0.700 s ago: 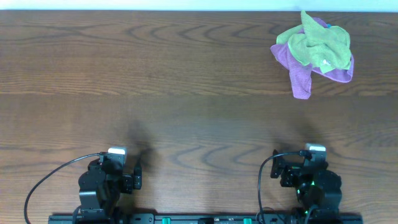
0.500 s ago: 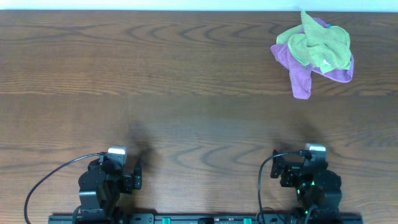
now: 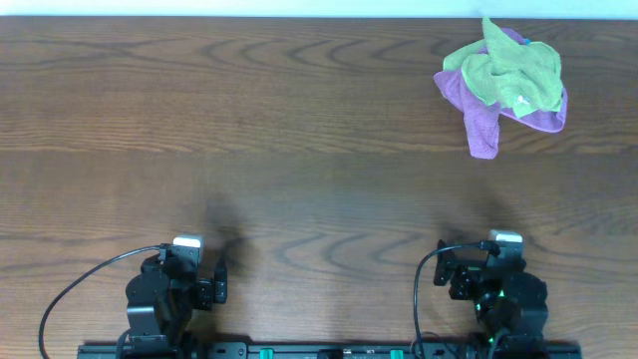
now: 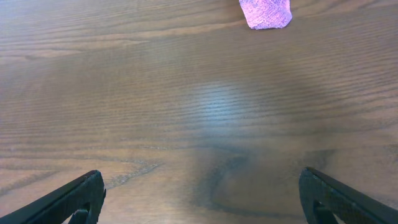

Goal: Fold the cloth

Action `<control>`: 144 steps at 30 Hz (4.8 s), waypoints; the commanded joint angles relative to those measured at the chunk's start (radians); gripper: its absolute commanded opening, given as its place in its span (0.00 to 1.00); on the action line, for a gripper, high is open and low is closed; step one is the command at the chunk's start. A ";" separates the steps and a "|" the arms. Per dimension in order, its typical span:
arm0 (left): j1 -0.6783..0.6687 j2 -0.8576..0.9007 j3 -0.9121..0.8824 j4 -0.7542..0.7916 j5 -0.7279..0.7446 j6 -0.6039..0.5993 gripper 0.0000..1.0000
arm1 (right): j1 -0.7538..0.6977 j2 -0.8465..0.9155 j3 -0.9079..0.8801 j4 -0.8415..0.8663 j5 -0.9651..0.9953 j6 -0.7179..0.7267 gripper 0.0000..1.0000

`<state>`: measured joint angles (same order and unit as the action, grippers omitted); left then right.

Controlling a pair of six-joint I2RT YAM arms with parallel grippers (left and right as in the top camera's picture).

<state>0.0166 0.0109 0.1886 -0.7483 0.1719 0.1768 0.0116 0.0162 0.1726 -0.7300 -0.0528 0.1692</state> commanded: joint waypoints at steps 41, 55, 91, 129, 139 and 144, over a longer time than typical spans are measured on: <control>-0.004 -0.007 -0.021 -0.011 -0.015 -0.009 0.95 | 0.008 0.245 0.192 0.066 0.045 0.003 0.99; -0.004 -0.007 -0.021 -0.011 -0.015 -0.009 0.95 | -0.086 1.145 1.037 -0.150 0.177 0.002 0.99; -0.004 -0.007 -0.021 -0.011 -0.015 -0.009 0.95 | -0.242 2.085 1.540 0.266 0.058 -0.035 0.99; -0.004 -0.007 -0.021 -0.011 -0.015 -0.009 0.95 | 0.232 1.630 1.542 -0.257 -0.159 -0.193 0.01; -0.004 -0.007 -0.021 -0.011 -0.015 -0.009 0.95 | 0.529 1.633 1.540 -0.240 -0.274 -0.201 0.01; -0.004 -0.007 -0.021 -0.011 -0.015 -0.009 0.95 | 0.628 1.673 1.540 -0.203 -0.333 -0.212 0.01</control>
<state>0.0166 0.0101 0.1875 -0.7464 0.1711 0.1764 0.6018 1.6688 1.7020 -0.9436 -0.3344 -0.0200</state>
